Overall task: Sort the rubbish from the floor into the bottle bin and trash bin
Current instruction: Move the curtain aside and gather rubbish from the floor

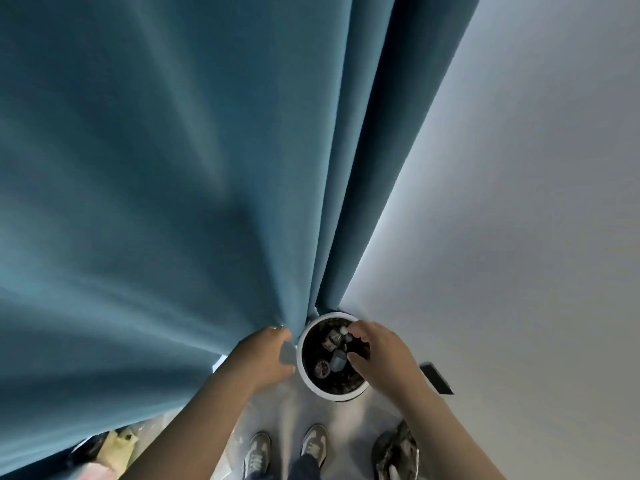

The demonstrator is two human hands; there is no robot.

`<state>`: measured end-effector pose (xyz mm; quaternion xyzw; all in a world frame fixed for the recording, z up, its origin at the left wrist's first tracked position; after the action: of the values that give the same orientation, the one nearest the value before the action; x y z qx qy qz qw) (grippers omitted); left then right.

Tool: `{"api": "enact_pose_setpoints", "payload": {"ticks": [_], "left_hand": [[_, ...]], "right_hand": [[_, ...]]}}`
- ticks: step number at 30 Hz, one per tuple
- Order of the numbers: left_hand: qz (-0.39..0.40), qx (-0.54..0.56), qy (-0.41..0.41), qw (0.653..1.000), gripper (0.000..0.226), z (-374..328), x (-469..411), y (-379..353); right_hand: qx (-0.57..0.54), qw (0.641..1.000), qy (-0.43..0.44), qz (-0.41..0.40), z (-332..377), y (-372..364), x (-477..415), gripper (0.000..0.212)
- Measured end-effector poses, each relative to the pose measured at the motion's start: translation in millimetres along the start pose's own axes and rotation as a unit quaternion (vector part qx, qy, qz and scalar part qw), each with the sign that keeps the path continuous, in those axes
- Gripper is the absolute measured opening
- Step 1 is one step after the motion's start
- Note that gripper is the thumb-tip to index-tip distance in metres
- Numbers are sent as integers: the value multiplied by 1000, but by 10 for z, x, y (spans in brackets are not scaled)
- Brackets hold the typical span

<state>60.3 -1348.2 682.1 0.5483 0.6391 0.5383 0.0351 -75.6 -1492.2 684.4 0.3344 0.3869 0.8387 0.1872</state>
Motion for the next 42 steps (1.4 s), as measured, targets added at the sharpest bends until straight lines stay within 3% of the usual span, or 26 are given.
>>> {"api": "enact_pose_setpoints", "payload": {"ticks": [7, 17, 28, 42], "left_hand": [[-57, 71, 97, 991, 42, 594, 706, 93], [-176, 176, 226, 942, 49, 1599, 2257, 61], [-257, 285, 369, 846, 55, 2367, 4109, -612], [-344, 367, 540, 675, 54, 2527, 5468, -1265]], "right_hand": [[65, 990, 114, 44, 833, -154, 40, 36], [173, 925, 303, 149, 2454, -975, 630, 40], [242, 820, 464, 230, 3680, -2170, 1917, 40], [290, 660, 609, 331, 4652, -3201, 2993, 34]]}}
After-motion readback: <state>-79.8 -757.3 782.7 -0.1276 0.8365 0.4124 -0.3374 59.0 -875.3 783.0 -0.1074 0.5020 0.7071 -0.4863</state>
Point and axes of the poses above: each hand's wrist, its own x-axis away from the middle knuckle, its own y-axis out of the back of the hand, z = x × y, the point moved 5 cm from there along -x, towards the middle knuckle, and after that the axes turned 5 degrees about -y, right-handed, at the moved point
